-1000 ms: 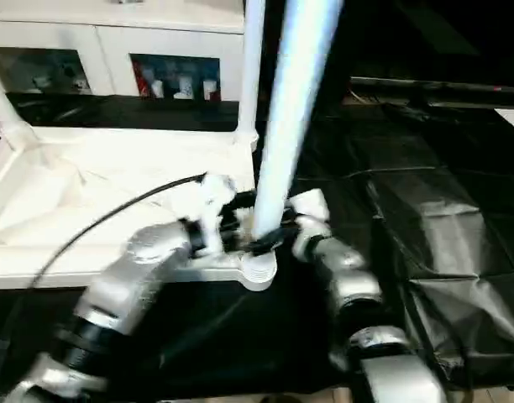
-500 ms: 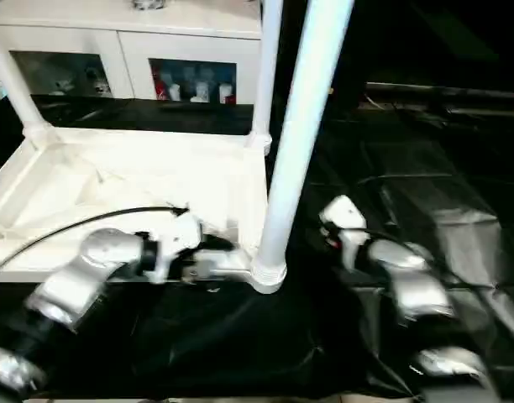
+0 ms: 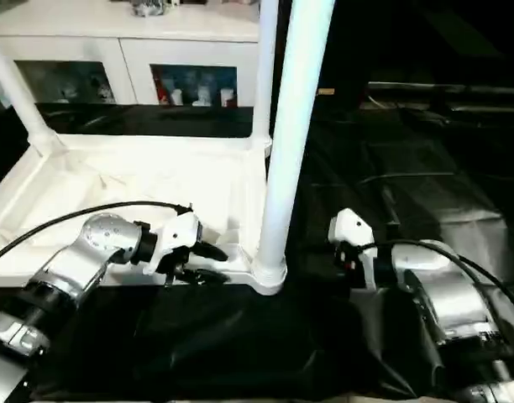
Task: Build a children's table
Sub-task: Rotate table base, then rotate leg to tighten
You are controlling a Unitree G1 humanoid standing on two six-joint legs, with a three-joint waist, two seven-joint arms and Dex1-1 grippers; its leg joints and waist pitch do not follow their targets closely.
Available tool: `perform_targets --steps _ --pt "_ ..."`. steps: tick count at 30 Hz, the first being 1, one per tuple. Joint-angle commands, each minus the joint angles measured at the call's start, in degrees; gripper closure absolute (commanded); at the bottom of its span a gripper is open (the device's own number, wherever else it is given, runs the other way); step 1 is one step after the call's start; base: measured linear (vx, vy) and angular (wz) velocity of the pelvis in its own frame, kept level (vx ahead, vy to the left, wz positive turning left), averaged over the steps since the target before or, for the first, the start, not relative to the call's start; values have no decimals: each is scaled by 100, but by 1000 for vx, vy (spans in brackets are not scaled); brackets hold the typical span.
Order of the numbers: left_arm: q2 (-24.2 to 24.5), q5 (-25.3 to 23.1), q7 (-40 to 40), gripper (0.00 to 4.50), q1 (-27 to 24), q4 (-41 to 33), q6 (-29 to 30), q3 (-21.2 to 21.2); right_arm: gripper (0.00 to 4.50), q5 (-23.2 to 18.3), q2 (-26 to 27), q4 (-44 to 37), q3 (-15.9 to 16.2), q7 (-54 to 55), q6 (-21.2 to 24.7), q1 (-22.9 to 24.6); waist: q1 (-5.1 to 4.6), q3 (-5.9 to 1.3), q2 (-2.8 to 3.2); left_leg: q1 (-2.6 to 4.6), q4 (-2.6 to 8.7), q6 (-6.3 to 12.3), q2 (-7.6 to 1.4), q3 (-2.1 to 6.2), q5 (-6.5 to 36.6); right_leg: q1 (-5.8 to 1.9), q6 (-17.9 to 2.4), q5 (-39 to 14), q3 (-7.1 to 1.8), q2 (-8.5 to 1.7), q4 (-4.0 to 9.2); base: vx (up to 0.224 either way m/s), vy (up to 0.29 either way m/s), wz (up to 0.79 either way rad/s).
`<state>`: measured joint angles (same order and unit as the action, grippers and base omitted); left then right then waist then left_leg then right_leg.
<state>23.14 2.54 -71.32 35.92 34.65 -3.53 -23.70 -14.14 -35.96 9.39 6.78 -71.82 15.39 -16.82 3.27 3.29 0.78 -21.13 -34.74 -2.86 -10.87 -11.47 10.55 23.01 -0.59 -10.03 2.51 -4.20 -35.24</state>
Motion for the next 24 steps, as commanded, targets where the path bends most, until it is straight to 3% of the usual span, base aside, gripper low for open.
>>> perform_targets --steps 1,5,13,14,17,18,23,24 --pt "15 -85 -67 295 120 151 -129 -39 119 -113 -97 -223 -20 -71 124 57 12 -393 -4 93 381 223 -211 126 1475 -268 -1216 -1732 -200 -329 499 0 0 0" --pt "16 -152 -172 332 173 392 -203 -27 119 -141 -144 -418 -15 -68 245 164 4 -393 1 87 395 191 -211 139 1544 -265 -1139 -1920 -192 -338 527 0 0 0" --pt "9 -214 -237 397 255 681 -329 10 119 -161 -159 -528 46 -8 393 146 7 -395 -4 90 400 177 -223 141 1524 -253 -1173 -1859 -199 -353 518 0 0 0" --pt "-5 -221 -241 402 271 724 -354 20 119 -169 -166 -542 48 -1 408 148 3 -390 -38 89 399 192 -219 133 1518 -248 -1176 -1858 -198 -347 527 0 0 0" --pt "-13 -236 -251 424 273 759 -354 32 119 -288 -162 -567 42 -38 622 150 14 -377 -18 95 402 188 -220 134 1561 -246 -1175 -1986 -198 -352 531 0 0 0" --pt "-15 -256 -254 437 268 780 -345 38 91 -335 -145 -571 19 -21 721 149 16 -376 -24 101 402 180 -223 136 1591 -242 -1145 -2091 -196 -356 539 0 0 0" --pt "-69 -226 50 450 116 750 -175 184 62 -359 -30 -528 -19 168 902 173 5 -358 -30 110 413 118 -220 148 1711 -219 -1029 -2436 -194 -363 576 0 0 0" --pt "-83 -214 114 450 90 724 -131 211 39 -352 -9 -514 -28 207 894 174 3 -354 -43 116 408 105 -221 149 1736 -209 -1001 -2528 -197 -373 584 0 0 0"
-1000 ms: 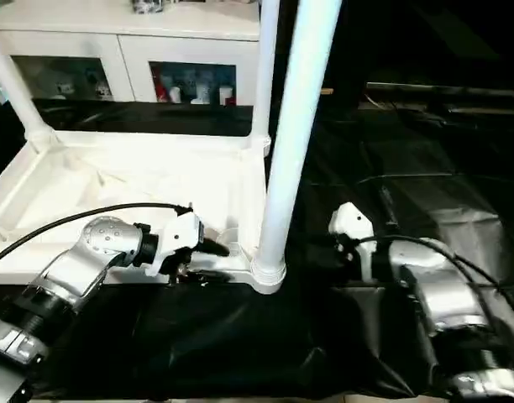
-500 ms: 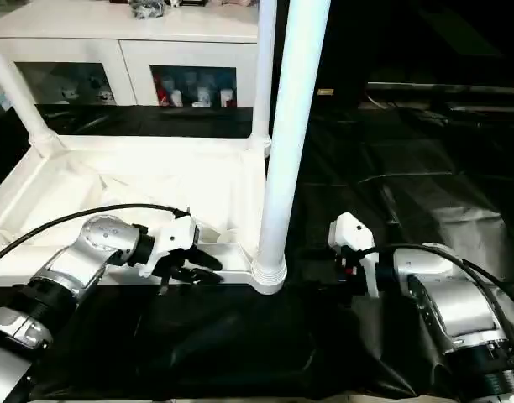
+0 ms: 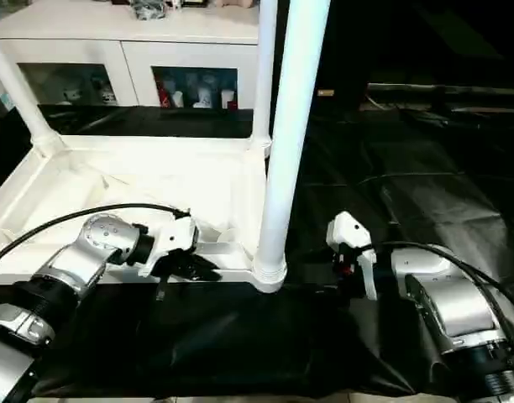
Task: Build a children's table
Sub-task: Rotate leg to tighten
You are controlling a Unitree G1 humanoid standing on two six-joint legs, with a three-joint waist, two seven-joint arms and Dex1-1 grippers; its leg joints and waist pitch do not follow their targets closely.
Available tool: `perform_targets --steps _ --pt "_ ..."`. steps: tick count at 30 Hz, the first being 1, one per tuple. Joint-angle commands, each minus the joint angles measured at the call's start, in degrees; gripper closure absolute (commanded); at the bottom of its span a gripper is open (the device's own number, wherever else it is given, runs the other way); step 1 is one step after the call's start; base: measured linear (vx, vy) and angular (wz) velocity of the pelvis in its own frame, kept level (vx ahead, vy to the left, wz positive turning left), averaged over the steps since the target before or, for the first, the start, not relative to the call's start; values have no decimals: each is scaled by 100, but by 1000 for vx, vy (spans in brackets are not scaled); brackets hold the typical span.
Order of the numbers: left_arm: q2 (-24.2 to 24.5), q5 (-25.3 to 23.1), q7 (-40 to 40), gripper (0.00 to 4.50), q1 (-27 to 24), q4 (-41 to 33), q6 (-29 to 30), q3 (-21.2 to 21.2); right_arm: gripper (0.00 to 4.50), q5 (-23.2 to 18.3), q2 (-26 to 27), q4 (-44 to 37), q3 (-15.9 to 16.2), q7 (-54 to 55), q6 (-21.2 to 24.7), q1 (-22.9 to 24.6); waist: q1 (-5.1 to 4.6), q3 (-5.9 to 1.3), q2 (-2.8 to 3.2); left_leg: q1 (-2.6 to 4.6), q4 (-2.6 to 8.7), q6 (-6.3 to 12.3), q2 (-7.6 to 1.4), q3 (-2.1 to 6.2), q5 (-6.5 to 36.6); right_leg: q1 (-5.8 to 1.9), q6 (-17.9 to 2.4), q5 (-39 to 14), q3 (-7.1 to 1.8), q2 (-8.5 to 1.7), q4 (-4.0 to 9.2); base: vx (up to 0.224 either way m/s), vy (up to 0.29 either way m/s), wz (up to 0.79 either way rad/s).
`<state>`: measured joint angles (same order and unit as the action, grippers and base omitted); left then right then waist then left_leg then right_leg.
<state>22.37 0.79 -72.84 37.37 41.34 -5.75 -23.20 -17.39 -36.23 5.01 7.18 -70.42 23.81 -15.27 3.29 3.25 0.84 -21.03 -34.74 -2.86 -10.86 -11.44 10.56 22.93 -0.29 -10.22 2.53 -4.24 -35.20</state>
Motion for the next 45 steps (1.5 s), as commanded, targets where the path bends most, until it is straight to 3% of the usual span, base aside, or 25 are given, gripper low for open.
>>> perform_targets --steps 1,2,4,5,6,7,8,10,13,14,18,19,23,25,29,38,41,44,45 --pt "-37 -18 429 450 -122 -24 216 221 36 25 80 -14 -91 184 -24 14 -8 -341 -47 109 407 96 -211 148 1771 -190 -981 -2663 -192 -368 600 0 0 0" --pt "-53 -9 516 450 -165 -79 318 251 32 66 116 28 -100 254 -91 10 -14 -338 -48 109 411 79 -215 154 1782 -189 -962 -2716 -190 -375 602 0 0 0" --pt "-96 48 700 450 -330 -318 645 325 11 229 230 185 -108 519 -294 -28 -41 -336 -112 110 407 63 -213 167 1818 -171 -810 -3085 -174 -396 622 0 0 0" --pt "-142 173 798 450 -576 -716 978 401 3 435 369 382 -91 870 -508 -96 -72 -325 -131 79 421 56 -213 180 1779 -178 -763 -3185 -156 -397 632 0 0 0" --pt "-148 189 807 450 -609 -769 1015 410 3 462 386 407 -88 915 -537 -105 -89 -328 -106 73 433 35 -224 197 1771 -175 -777 -3175 -152 -415 617 0 0 0" --pt "-184 242 910 450 -758 -1025 1229 453 3 520 463 512 -74 1058 -559 -153 -138 -316 -165 64 428 71 -194 184 1846 -161 -682 -3316 -132 -370 661 0 0 0" --pt "-218 257 1023 450 -899 -1270 1401 468 3 550 523 596 -43 1135 -589 -189 -152 -320 -132 68 433 73 -208 199 1830 -166 -726 -3217 -149 -397 630 0 0 0" --pt "-271 160 1292 450 -1210 -1813 1772 406 3 671 668 848 41 1310 -779 -296 -200 -316 -175 12 448 129 -209 209 1790 -185 -696 -3229 -140 -394 618 0 0 0" --pt "-288 68 1404 450 -1382 -2117 1969 341 3 791 780 1077 77 1523 -912 -430 -211 -336 -176 52 407 183 -182 179 1737 -143 -648 -3240 -164 -381 648 0 0 0" --pt "-302 35 1454 450 -1478 -2299 2080 313 3 821 844 1192 89 1588 -976 -505 -220 -342 -164 29 414 246 -188 170 1596 -156 -746 -2876 -181 -363 609 0 0 0" --pt "-370 23 1544 450 -1663 -2711 2296 306 3 771 1025 1385 152 1440 -1077 -684 -279 -329 -166 -17 427 296 -178 175 1608 -183 -748 -2893 -158 -360 606 0 0 0" --pt "-368 -1 1590 450 -1700 -2834 2397 305 3 770 1077 1478 196 1368 -1142 -746 -276 -340 -198 22 411 307 -186 161 1619 -150 -742 -2883 -173 -359 613 0 0 0" --pt "-316 -34 1601 450 -1674 -2901 2426 308 3 759 1180 1722 261 1202 -1236 -896 -233 -360 -179 43 401 391 -201 135 1388 -151 -936 -2323 -203 -351 563 0 0 0" --pt "-260 -35 1595 450 -1648 -2935 2461 305 3 769 1238 1914 274 1161 -1301 -1004 -234 -359 -167 14 413 426 -196 134 1292 -177 -1091 -1996 -195 -342 520 0 0 0" --pt "-200 -73 1590 450 -1632 -2988 2559 328 37 798 1271 2127 324 1048 -1395 -1111 -221 -351 -166 17 414 414 -193 130 1333 -190 -1129 -1974 -197 -347 519 0 0 0" --pt "-129 -87 1606 450 -1584 -2977 2612 403 119 851 1314 2389 371 868 -1573 -1243 -277 -305 -182 29 442 304 -200 154 1649 -162 -990 -2495 -195 -354 572 0 0 0" --pt "-142 -75 1641 450 -1575 -2975 2636 417 133 819 1361 2427 337 861 -1578 -1251 -281 -299 -182 40 447 289 -204 156 1702 -149 -963 -2575 -199 -352 583 0 0 0" --pt "-365 -116 1983 450 -1513 -2854 2722 485 165 639 1653 2460 117 1264 -1474 -1127 -306 -292 -185 23 456 262 -197 159 1713 -146 -949 -2626 -201 -353 588 0 0 0" --pt "-500 -157 2208 450 -1454 -2725 2723 533 168 635 1780 2533 47 1518 -1489 -1085 -310 -281 -185 47 456 237 -192 154 1773 -119 -919 -2726 -200 -345 616 0 0 0"
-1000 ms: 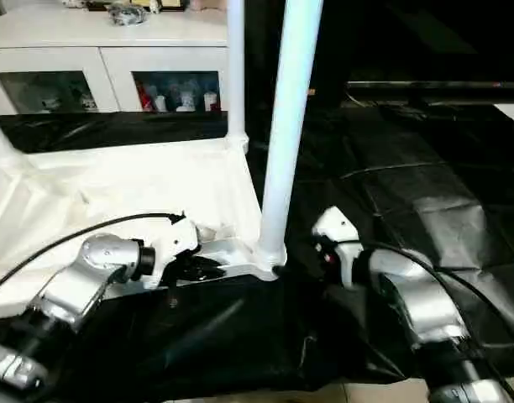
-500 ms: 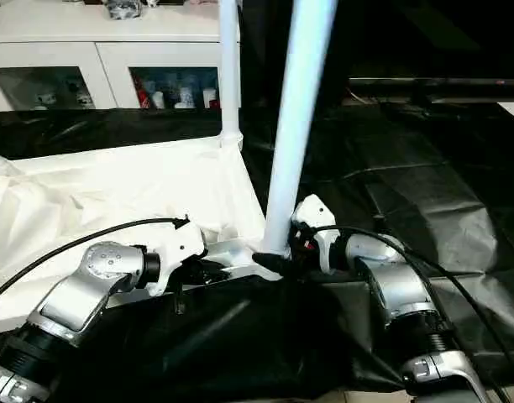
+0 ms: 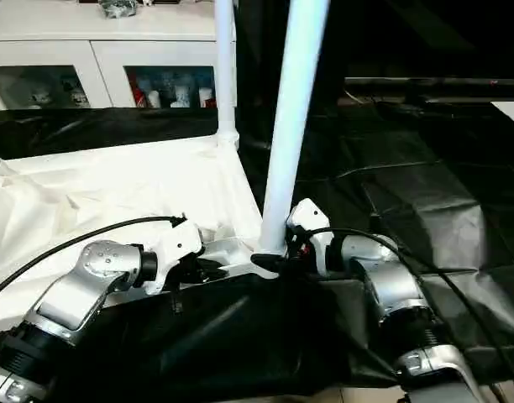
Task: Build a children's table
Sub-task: Rotate leg to tighten
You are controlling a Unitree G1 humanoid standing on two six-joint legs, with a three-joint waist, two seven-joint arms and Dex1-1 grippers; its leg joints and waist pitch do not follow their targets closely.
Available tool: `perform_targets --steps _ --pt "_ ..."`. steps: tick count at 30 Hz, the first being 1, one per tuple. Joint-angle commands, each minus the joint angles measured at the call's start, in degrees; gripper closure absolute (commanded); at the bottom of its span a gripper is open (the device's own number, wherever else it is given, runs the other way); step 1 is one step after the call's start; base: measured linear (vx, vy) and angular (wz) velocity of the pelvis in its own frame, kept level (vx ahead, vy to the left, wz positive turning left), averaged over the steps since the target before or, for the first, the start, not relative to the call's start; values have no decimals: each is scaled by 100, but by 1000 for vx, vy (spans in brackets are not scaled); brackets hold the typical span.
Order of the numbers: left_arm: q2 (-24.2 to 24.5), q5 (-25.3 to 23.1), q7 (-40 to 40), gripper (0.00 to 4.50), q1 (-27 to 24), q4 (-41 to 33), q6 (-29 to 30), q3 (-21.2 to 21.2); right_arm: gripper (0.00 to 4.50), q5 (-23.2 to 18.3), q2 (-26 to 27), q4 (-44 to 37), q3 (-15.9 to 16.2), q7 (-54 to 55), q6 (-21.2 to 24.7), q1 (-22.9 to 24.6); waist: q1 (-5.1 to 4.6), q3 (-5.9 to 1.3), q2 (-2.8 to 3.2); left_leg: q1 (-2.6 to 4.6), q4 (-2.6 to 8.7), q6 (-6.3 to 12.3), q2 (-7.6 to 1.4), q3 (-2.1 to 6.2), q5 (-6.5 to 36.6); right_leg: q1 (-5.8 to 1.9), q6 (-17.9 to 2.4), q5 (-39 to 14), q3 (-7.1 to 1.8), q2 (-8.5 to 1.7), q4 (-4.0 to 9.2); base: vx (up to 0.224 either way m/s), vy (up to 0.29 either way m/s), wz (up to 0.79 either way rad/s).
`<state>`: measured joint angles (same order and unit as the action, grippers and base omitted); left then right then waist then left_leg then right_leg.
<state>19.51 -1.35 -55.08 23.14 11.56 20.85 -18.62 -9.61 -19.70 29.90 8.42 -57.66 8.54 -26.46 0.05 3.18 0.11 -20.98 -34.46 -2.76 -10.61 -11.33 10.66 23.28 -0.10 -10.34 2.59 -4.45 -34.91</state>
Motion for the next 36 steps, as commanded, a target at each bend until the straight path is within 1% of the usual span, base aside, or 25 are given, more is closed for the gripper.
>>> perform_targets --steps 1,2,4,5,7,8,9,10,11,12,13,15,17,18,20,21,23,27,29,30,31,33,34,35,36 --pt "-351 -8 695 450 45 400 51 123 171 -103 251 122 -124 499 -3 69 2 -268 -138 49 427 208 -215 142 1803 -134 -910 -2786 -206 -319 595 0 0 0" --pt "-454 -46 886 450 110 514 61 163 173 -72 347 168 -155 692 -21 94 20 -280 -135 69 424 177 -209 156 1813 -148 -861 -2902 -199 -330 601 0 0 0" --pt "-572 -88 1105 450 194 654 78 210 173 -26 462 224 -186 919 -45 116 6 -271 -138 46 433 179 -205 160 1807 -146 -826 -2945 -201 -330 609 0 0 0" --pt "-822 -150 1530 450 401 973 102 309 174 62 776 334 -274 1543 -43 125 7 -266 -138 79 420 162 -183 141 1857 -100 -744 -3100 -211 -319 649 0 0 0" --pt "-1113 -207 2013 450 679 1373 80 418 175 263 1181 579 -368 2520 -50 49 6 -261 -128 78 438 125 -179 167 1920 -96 -671 -3271 -194 -328 663 0 0 0" --pt "-1225 -225 2203 450 794 1532 48 458 175 375 1340 698 -374 2901 -56 -6 -5 -260 -104 92 442 86 -175 176 1995 -81 -624 -3376 -183 -334 685 0 0 0" --pt "-1328 -239 2352 450 902 1680 10 479 175 478 1491 806 -341 3192 -63 -69 -21 -266 -82 97 449 47 -165 200 2108 -97 -587 -3478 -153 -339 701 0 0 0" --pt "-1334 -240 2360 450 908 1688 7 480 175 484 1499 811 -340 3208 -64 -73 -21 -266 -82 97 449 47 -165 200 2108 -97 -587 -3478 -153 -339 701 0 0 0" --pt "-1460 -324 2489 450 1053 1912 -146 443 175 541 1759 906 -264 3338 -99 -165 -41 -273 -89 68 476 59 -162 217 2168 -124 -520 -3509 -129 -348 729 0 0 0" --pt "-1483 -362 2477 450 1091 1983 -234 394 175 515 1849 902 -220 3245 -117 -195 -50 -263 -88 81 485 63 -163 225 2287 -114 -468 -3569 -119 -349 765 0 0 0" --pt "-1496 -387 2469 450 1114 2034 -295 363 119 493 1902 900 -197 3182 -135 -212 -47 -261 -79 99 488 73 -166 230 2346 -104 -454 -3596 -114 -352 783 0 0 0" --pt "-1479 -391 2378 450 1108 2041 -389 317 106 464 1897 843 -149 3003 -154 -214 -57 -274 -78 106 510 101 -179 233 2379 -122 -498 -3421 -109 -354 786 0 0 0" --pt "-1352 -346 1903 450 1022 1976 -644 208 85 348 1760 635 -107 2437 -169 -154 -63 -275 -91 89 527 135 -179 240 2438 -127 -520 -3372 -109 -355 789 0 0 0" --pt "-1253 -314 1637 450 968 1936 -789 165 69 260 1645 518 -85 2113 -148 -111 -77 -284 -118 52 527 202 -169 242 2436 -162 -497 -3401 -111 -372 781 0 0 0" --pt "-1153 -262 1449 450 919 1889 -737 186 61 242 1464 391 -29 1841 -170 -71 -106 -281 -115 14 530 246 -179 250 2386 -179 -502 -3433 -104 -396 776 0 0 0" --pt "-985 -130 1063 450 838 1790 -857 172 57 140 1177 178 31 1386 -115 -15 -95 -285 -123 30 511 274 -172 249 2372 -181 -488 -3560 -88 -415 795 0 0 0" --pt "-838 -35 724 450 764 1693 -962 157 57 49 917 3 53 986 -42 28 -94 -282 -122 26 507 294 -178 245 2366 -176 -491 -3615 -74 -427 801 0 0 0" --pt "-470 110 -31 450 602 1469 -1184 93 57 -58 387 -243 36 306 3 65 -72 -285 -111 53 501 283 -194 261 2352 -155 -572 -3536 -47 -446 811 0 0 0" --pt "-226 203 -513 450 518 1379 -1341 31 57 -155 148 -355 -42 -117 88 63 -60 -292 -119 54 504 306 -207 246 2238 -153 -694 -3306 -66 -434 768 0 0 0" --pt "-108 307 -801 450 467 1310 -1356 19 57 -189 17 -418 -71 -357 119 63 -49 -300 -113 31 519 328 -223 254 2156 -189 -777 -3120 -79 -441 731 0 0 0" --pt "-108 307 -801 450 467 1310 -1356 19 57 -189 17 -418 -71 -357 119 63 -45 -308 -106 23 523 330 -233 253 2106 -196 -827 -2989 -82 -437 706 0 0 0" --pt "22 485 -1241 450 416 1183 -1268 30 57 -230 -173 -456 -44 -709 101 44 -2 -316 -99 70 518 336 -248 221 2015 -171 -992 -2659 -108 -429 681 0 0 0" --pt "63 526 -1376 450 409 1154 -1250 22 57 -241 -226 -449 -29 -807 73 32 16 -322 -108 59 526 363 -260 205 1898 -185 -1106 -2388 -120 -424 649 0 0 0" --pt "88 527 -1432 450 409 1153 -1282 10 57 -216 -244 -435 -15 -821 -8 22 33 -321 -104 50 527 375 -264 202 1849 -195 -1137 -2308 -123 -424 629 0 0 0" --pt "140 515 -1522 450 413 1143 -1307 6 57 -205 -277 -413 32 -898 -77 2 81 -334 -86 83 522 371 -276 186 1756 -181 -1197 -2148 -131 -427 614 0 0 0"
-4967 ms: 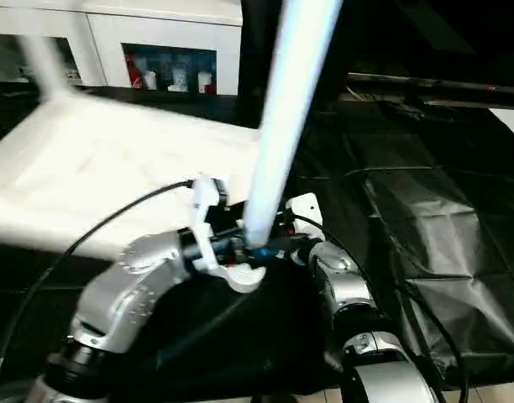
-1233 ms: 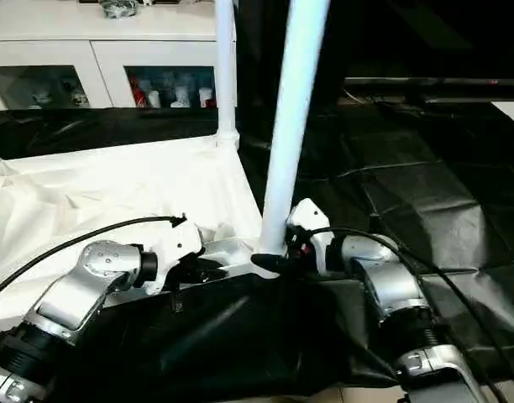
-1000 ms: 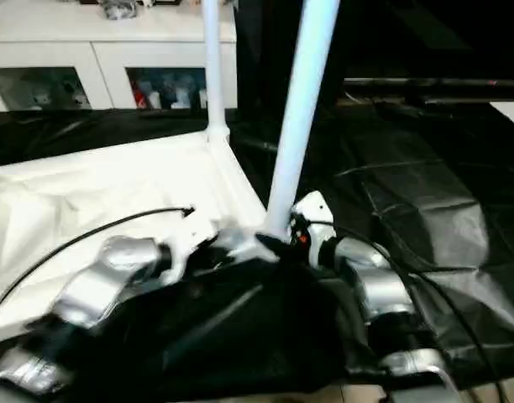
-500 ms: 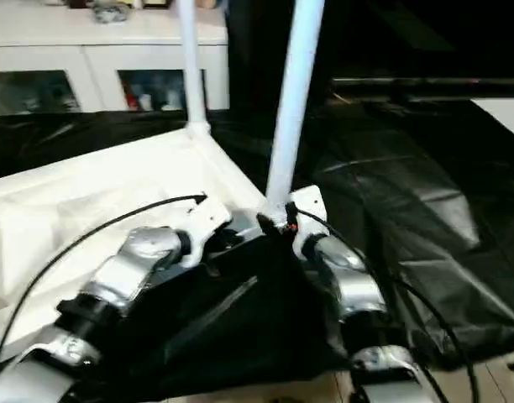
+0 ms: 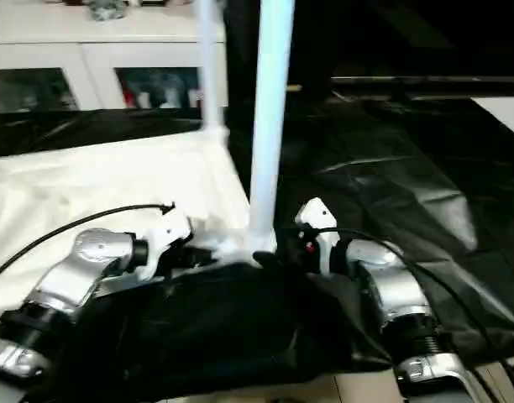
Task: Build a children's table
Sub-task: Rotate leg to tighten
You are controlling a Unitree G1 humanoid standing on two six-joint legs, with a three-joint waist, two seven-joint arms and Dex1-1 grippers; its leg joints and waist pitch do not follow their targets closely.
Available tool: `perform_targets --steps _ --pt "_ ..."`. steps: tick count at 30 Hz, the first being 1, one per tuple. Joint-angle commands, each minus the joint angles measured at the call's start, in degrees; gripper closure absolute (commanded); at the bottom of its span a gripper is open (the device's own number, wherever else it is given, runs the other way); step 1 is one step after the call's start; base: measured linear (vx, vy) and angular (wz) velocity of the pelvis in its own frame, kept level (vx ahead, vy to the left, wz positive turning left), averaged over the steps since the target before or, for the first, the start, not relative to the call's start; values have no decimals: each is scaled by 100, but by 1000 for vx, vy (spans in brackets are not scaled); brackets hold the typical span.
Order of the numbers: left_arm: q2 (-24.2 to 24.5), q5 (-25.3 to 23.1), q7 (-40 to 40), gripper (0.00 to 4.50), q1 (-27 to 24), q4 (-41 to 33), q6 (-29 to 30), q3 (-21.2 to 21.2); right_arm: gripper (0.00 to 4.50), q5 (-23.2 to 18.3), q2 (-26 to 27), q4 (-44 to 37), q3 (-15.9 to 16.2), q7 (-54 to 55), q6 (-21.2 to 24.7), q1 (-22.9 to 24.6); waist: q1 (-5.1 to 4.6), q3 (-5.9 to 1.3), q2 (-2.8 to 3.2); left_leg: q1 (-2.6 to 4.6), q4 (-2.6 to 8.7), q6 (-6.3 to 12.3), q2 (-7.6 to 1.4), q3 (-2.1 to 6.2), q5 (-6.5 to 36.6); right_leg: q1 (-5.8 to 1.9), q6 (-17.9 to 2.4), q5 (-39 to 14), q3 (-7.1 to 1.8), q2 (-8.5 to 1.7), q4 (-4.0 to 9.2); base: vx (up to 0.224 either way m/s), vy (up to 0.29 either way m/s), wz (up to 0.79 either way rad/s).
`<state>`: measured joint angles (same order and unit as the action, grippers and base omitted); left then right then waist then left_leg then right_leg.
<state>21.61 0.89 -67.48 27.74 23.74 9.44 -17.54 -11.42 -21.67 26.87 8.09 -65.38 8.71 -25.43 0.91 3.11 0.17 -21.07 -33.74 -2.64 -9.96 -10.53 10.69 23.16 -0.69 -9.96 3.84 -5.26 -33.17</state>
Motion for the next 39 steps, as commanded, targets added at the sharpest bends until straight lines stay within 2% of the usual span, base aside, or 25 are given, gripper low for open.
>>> perform_targets --steps 1,4,7,8,9,12,14,15,17,18,20,21,24,26,27,28,29,30,31,32,33,35,36,38,39 --pt "-63 285 -294 450 -38 -67 -174 -99 57 -18 -87 -97 78 -146 -118 -110 35 -330 -92 124 438 363 -344 76 1661 -153 -1216 -1975 -270 -334 422 0 0 0" --pt "-42 304 -363 450 -7 -27 -202 -93 57 -32 -94 -68 99 -256 -106 -132 132 -348 -95 117 419 414 -343 25 1356 -184 -1278 -1601 -285 -320 359 0 0 0" --pt "-29 304 -394 450 36 43 -252 -93 92 4 -87 -64 156 -355 -83 -145 144 -360 -101 67 395 469 -335 17 1162 -220 -1294 -1425 -291 -324 302 0 0 0" --pt "-30 301 -418 450 44 59 -256 -85 92 10 -90 -58 165 -378 -83 -151 148 -358 -105 70 385 474 -332 13 1174 -212 -1288 -1457 -295 -324 306 0 0 0" --pt "-48 268 -442 450 80 140 -300 -59 102 18 -78 0 172 -410 -129 -182 146 -367 -148 55 370 485 -325 8 1144 -233 -1275 -1522 -294 -332 299 0 0 0" --pt "-61 243 -404 450 106 197 -350 -29 128 31 -73 12 199 -428 -162 -196 163 -356 -122 61 375 447 -330 12 1134 -225 -1216 -1712 -281 -334 309 0 0 0" --pt "-60 243 -392 450 119 224 -376 2 133 44 -76 22 228 -486 -164 -209 156 -346 -166 57 380 383 -336 18 1237 -223 -1106 -2002 -272 -340 335 0 0 0" --pt "-55 225 -362 450 137 266 -399 15 155 54 -70 72 238 -508 -165 -240 155 -341 -169 54 385 368 -336 25 1270 -221 -1054 -2125 -269 -340 343 0 0 0" --pt "-53 202 -321 450 156 312 -419 23 169 64 -60 127 241 -516 -168 -272 155 -341 -154 57 391 343 -342 35 1286 -214 -1040 -2162 -268 -340 340 0 0 0" --pt "-56 174 -269 450 173 352 -431 28 180 70 -51 171 237 -508 -170 -296 143 -334 -176 55 395 331 -339 36 1320 -208 -1030 -2212 -266 -337 345 0 0 0" --pt "-64 146 -221 450 190 394 -446 34 191 75 -43 212 230 -503 -174 -317 138 -328 -174 61 396 310 -339 35 1358 -205 -1008 -2285 -271 -343 359 0 0 0" --pt "-91 69 -64 450 223 465 -439 40 198 68 -20 244 207 -444 -138 -321 131 -327 -234 55 394 303 -337 33 1381 -206 -948 -2403 -269 -349 372 0 0 0" --pt "-283 -59 608 450 379 674 -161 193 207 135 160 357 104 93 -91 -267 137 -309 -201 95 395 243 -331 37 1453 -163 -894 -2625 -271 -351 404 0 0 0" --pt "-342 -88 791 450 422 722 -79 235 209 155 217 387 69 263 -79 -246 125 -321 -202 71 407 187 -332 55 1449 -192 -857 -2668 -260 -356 401 0 0 0" --pt "-759 -224 1842 450 670 873 320 437 210 289 727 482 -160 1519 -16 -20 113 -315 -168 65 420 146 -337 53 1441 -169 -852 -2590 -278 -353 401 0 0 0" --pt "-965 -266 2291 450 768 900 481 523 210 315 1007 480 -240 2037 36 80 113 -299 -148 101 441 47 -344 61 1529 -149 -873 -2580 -270 -341 420 0 0 0" --pt "-1076 -260 2503 450 824 962 534 579 213 309 1156 548 -288 2275 36 84 110 -321 -136 89 440 -31 -316 91 1604 -188 -839 -2675 -239 -350 399 0 0 0" --pt "-1210 -264 2752 450 862 981 633 639 213 314 1334 621 -344 2589 66 89 94 -320 -168 73 446 -19 -310 79 1620 -194 -793 -2709 -240 -344 427 0 0 0" --pt "-1251 -267 2828 450 871 981 668 656 222 317 1388 642 -361 2689 78 91 71 -312 -121 57 451 -2 -295 91 1712 -201 -752 -2759 -240 -347 450 0 0 0" --pt "-1356 -304 3044 450 879 926 776 689 233 387 1526 673 -345 2945 92 92 88 -326 -23 58 450 16 -285 115 1728 -215 -719 -2809 -228 -357 444 0 0 0" --pt "-1529 -305 3297 450 944 928 880 753 240 444 1746 794 -358 3315 90 -2 61 -322 9 83 442 33 -273 89 1828 -169 -736 -2693 -239 -327 498 0 0 0" --pt "-1618 -292 3413 450 979 954 915 782 240 449 1875 880 -387 3524 97 -67 59 -347 -37 66 434 85 -251 90 1798 -199 -757 -2675 -226 -328 488 0 0 0" --pt "-1639 -336 3395 450 968 926 895 722 240 434 1998 957 -380 3608 84 -138 69 -352 34 79 434 92 -254 99 1813 -187 -771 -2679 -228 -332 483 0 0 0" --pt "-1683 -374 3232 450 929 833 846 616 240 408 2179 1017 -345 3534 54 -239 57 -361 19 59 438 153 -256 93 1828 -197 -788 -2551 -222 -317 493 0 0 0" --pt "-1697 -395 3104 450 884 746 878 540 192 468 2275 1022 -335 3522 -7 -270 66 -372 9 59 435 177 -261 91 1788 -202 -812 -2447 -227 -318 476 0 0 0"
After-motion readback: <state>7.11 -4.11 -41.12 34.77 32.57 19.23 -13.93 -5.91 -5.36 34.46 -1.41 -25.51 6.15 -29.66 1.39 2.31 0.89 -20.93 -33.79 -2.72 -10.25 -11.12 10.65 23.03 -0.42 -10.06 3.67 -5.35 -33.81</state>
